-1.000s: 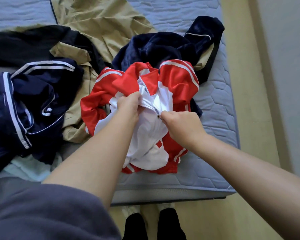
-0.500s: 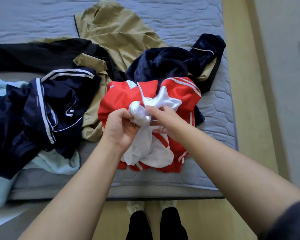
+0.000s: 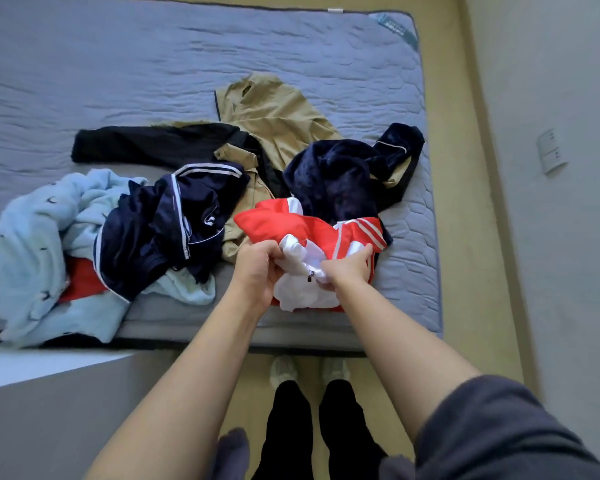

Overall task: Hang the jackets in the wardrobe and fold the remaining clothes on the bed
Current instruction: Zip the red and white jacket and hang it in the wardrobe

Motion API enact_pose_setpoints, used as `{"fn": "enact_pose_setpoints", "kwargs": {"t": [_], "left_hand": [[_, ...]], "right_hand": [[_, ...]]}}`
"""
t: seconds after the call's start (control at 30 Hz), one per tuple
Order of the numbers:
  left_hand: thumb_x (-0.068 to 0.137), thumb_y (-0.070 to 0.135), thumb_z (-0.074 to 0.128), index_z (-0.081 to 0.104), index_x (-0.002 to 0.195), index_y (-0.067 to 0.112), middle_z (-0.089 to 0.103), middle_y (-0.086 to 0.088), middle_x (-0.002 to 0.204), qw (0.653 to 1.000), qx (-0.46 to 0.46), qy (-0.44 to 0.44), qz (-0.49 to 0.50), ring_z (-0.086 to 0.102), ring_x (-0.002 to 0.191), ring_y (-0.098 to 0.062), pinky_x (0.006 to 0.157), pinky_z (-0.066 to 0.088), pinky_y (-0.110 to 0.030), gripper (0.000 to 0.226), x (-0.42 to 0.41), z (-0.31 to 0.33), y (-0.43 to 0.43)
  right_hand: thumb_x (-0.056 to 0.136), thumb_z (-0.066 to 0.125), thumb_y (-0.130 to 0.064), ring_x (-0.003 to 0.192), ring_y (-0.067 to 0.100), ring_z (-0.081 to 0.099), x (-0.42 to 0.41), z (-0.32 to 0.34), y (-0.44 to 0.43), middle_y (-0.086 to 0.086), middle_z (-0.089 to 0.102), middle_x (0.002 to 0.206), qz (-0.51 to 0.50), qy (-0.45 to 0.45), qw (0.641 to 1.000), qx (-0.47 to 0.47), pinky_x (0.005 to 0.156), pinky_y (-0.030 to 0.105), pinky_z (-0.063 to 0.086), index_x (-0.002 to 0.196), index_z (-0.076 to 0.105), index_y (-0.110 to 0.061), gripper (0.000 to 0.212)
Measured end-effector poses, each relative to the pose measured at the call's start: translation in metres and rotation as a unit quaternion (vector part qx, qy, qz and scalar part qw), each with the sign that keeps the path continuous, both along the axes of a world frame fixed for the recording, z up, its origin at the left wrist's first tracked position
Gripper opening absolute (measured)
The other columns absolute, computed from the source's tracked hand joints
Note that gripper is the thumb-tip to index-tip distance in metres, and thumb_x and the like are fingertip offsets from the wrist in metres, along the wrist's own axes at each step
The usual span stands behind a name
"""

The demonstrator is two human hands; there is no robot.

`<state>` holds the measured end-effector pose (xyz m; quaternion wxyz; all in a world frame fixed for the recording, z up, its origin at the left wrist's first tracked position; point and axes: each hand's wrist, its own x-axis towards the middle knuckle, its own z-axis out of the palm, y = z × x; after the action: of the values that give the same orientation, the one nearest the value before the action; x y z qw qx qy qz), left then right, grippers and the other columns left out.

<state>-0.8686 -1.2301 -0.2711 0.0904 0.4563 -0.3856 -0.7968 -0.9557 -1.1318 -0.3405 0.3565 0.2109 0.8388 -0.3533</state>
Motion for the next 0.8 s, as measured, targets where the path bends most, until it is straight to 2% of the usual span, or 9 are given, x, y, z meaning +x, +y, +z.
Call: {"fn": "enact_pose_setpoints", "kwargs": {"t": [0.07,0.1,0.17,0.27,0.33,0.43,0.5,0.67,0.8], "left_hand": [[0.075,-0.012,0.030,0.050,0.066,0.003,0.055,0.000,0.051,1.000,0.010,0.006,0.027,0.054,0.044,-0.011,0.044,0.044,-0.016,0.027,0.015,0.021,0.006],[0.076,-0.011,0.030,0.052,0.063,0.004,0.056,0.000,0.049,0.999,0.016,0.009,0.035,0.055,0.043,-0.010,0.043,0.043,-0.015,0.029,0.022,0.030,0.009],[0.078,-0.010,0.030,0.059,0.052,0.005,0.058,0.000,0.048,0.998,0.023,0.024,0.049,0.057,0.042,-0.009,0.043,0.044,-0.014,0.042,0.037,0.046,0.012],[0.080,-0.008,0.029,0.059,0.038,0.011,0.057,-0.001,0.048,0.994,0.045,0.053,0.078,0.057,0.042,-0.009,0.044,0.046,-0.015,0.055,0.054,0.064,0.015],[0.081,-0.006,0.027,0.060,0.040,0.011,0.056,-0.001,0.049,0.989,0.072,0.073,0.103,0.057,0.041,-0.010,0.045,0.047,-0.015,0.055,0.063,0.073,0.019],[0.073,-0.002,0.029,0.059,0.053,0.006,0.051,-0.001,0.053,0.972,0.126,0.116,0.162,0.051,0.043,-0.011,0.056,0.048,-0.019,0.038,0.077,0.087,0.025],[0.064,0.002,0.034,0.060,0.058,0.005,0.049,0.000,0.058,0.954,0.143,0.160,0.207,0.046,0.050,-0.011,0.073,0.041,-0.021,0.027,0.083,0.102,0.031],[0.075,0.025,0.047,0.068,0.073,0.003,0.063,-0.008,0.072,0.918,0.063,0.241,0.308,0.062,0.069,-0.022,0.073,0.050,-0.032,0.030,0.088,0.150,0.057],[0.088,0.043,0.048,0.065,0.077,0.004,0.064,-0.009,0.072,0.884,0.050,0.226,0.407,0.065,0.069,-0.021,0.071,0.054,-0.032,0.044,0.094,0.171,0.107]], "right_hand": [[0.076,0.065,-0.008,0.088,0.035,0.064,0.005,0.012,0.010,0.016,0.059,0.108,-0.022,-0.010,1.000,0.000,0.073,0.043,0.058,0.137,0.028,-0.011,0.072],[0.079,0.059,-0.005,0.084,0.036,0.064,0.008,0.022,0.015,0.017,0.060,0.101,-0.060,-0.035,0.997,-0.019,0.068,0.044,0.059,0.126,0.040,-0.007,0.051],[0.087,0.048,-0.002,0.071,0.029,0.062,0.016,0.038,0.032,0.014,0.057,0.082,-0.056,-0.076,0.995,-0.036,0.055,0.031,0.057,0.110,0.053,-0.006,0.023],[0.091,0.045,-0.014,0.089,0.030,0.061,0.015,0.060,0.045,0.017,0.064,0.105,0.030,0.037,0.999,-0.004,0.074,0.030,0.048,0.109,0.062,-0.006,0.026],[0.094,0.046,-0.017,0.081,0.027,0.058,0.014,0.091,0.046,0.015,0.064,0.099,-0.027,0.071,0.986,-0.151,0.073,0.034,0.046,0.097,0.062,-0.011,0.018],[0.103,0.039,-0.019,0.083,0.026,0.064,0.014,0.139,0.043,0.014,0.067,0.099,-0.150,-0.034,0.890,-0.429,0.077,0.039,0.051,0.105,0.058,-0.011,0.020],[0.105,0.032,-0.024,0.084,0.026,0.068,0.011,0.167,0.042,0.014,0.071,0.095,-0.163,-0.098,0.838,-0.512,0.078,0.038,0.052,0.101,0.065,-0.006,0.038],[0.099,0.031,-0.024,0.071,0.025,0.072,0.016,0.215,0.046,0.012,0.073,0.081,-0.082,-0.244,0.772,-0.581,0.068,0.038,0.055,0.081,0.073,-0.004,0.050],[0.094,0.036,-0.023,0.099,0.029,0.061,0.022,0.234,0.056,0.011,0.064,0.106,-0.009,-0.351,0.747,-0.564,0.102,0.045,0.042,0.104,0.065,-0.012,0.032]]}}
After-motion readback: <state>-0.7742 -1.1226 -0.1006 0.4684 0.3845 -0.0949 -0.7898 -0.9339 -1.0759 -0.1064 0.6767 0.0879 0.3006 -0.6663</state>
